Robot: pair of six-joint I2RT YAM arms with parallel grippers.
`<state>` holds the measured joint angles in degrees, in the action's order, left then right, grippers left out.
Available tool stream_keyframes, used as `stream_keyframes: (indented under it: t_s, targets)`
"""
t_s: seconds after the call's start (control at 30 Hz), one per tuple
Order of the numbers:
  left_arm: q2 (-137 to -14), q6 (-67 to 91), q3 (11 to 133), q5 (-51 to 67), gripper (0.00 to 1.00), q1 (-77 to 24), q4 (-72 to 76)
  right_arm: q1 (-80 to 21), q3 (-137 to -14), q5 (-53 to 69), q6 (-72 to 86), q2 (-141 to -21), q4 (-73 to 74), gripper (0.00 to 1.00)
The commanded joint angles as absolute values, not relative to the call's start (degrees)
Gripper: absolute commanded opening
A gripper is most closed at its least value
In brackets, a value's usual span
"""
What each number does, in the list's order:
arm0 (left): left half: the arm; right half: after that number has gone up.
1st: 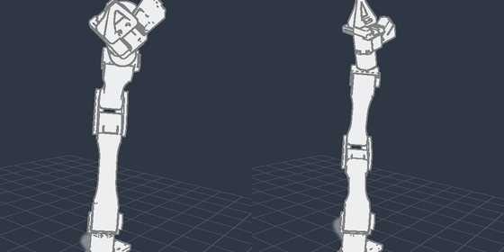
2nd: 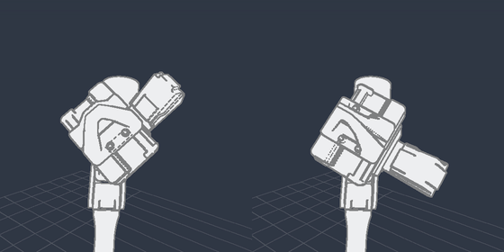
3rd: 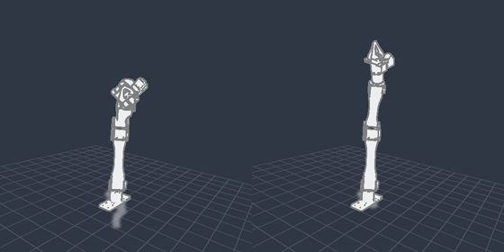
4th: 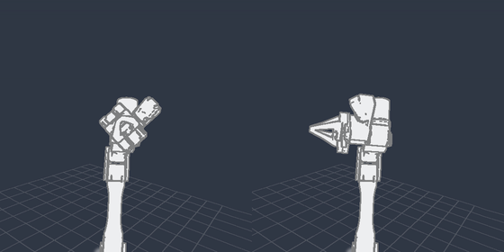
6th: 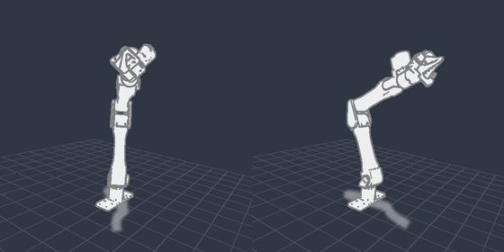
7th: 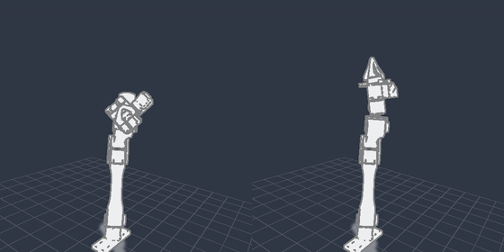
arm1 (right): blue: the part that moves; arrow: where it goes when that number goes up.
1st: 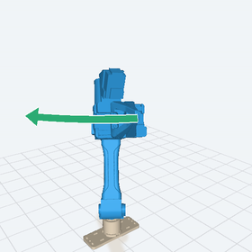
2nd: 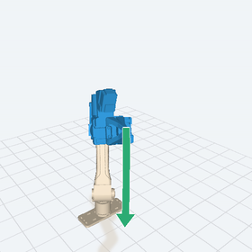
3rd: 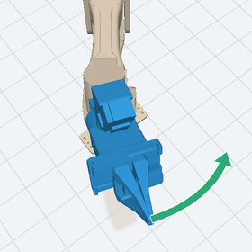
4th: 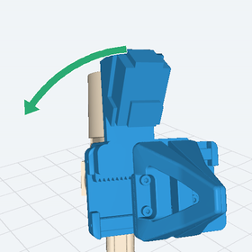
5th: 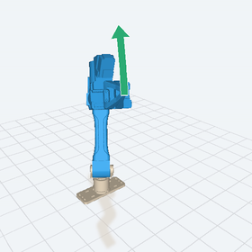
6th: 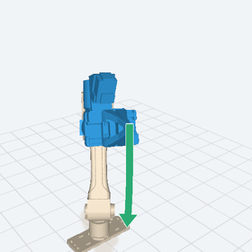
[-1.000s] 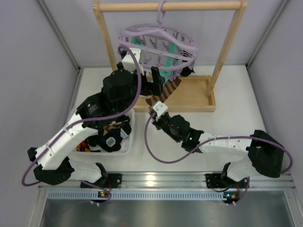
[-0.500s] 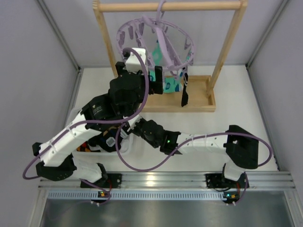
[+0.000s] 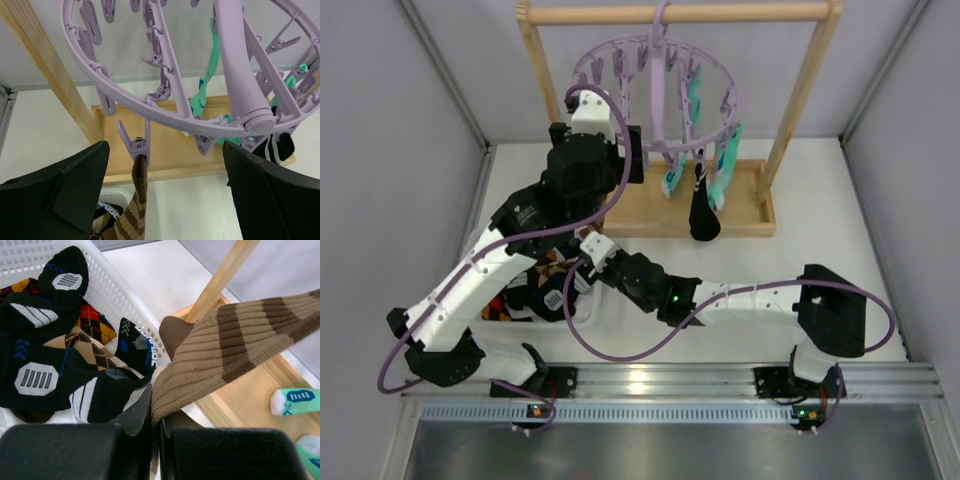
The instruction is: Remove the socks clipped to the hanger
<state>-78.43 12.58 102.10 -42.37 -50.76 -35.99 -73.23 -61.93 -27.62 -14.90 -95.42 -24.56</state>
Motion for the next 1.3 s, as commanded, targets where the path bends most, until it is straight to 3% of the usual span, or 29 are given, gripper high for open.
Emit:
stream_keyframes:
  t_s: [0.0,0.3,0.7,0.9,1.1,1.27]
  targets:
    - [-75.6,14.1,101.3,-37.6,0.98,-48.9,-35.4,-74.1,-62.1,-28.0,-13.9,-94.7,-24.3,0.00]
    - [-76.4,17.0,99.1,-23.8,0.92,-41.6,-35.1,-74.1,-61.7,-26.4,-12.7,-94.1,-24.9,0.00]
    - [-79.1,16.5,99.7,-25.5,0.82,-41.7,-35.0,-74.3,-61.5,-25.2,-12.0,-94.6,-24.3,0.00]
    - [-80.0,15.8,99.8,-27.7,0.67,-41.7,-35.1,-74.5,-61.4,-25.2,-12.3,-94.6,-24.3,0.00]
    - [-80.9,15.0,100.4,-29.8,0.59,-41.6,-35.1,-74.8,-60.7,-25.2,-12.3,-94.1,-24.3,0.00]
    - [-82.2,14.4,101.2,-29.6,0.41,-41.6,-35.1,-74.9,-59.8,-25.3,-12.1,-93.6,-24.6,0.00]
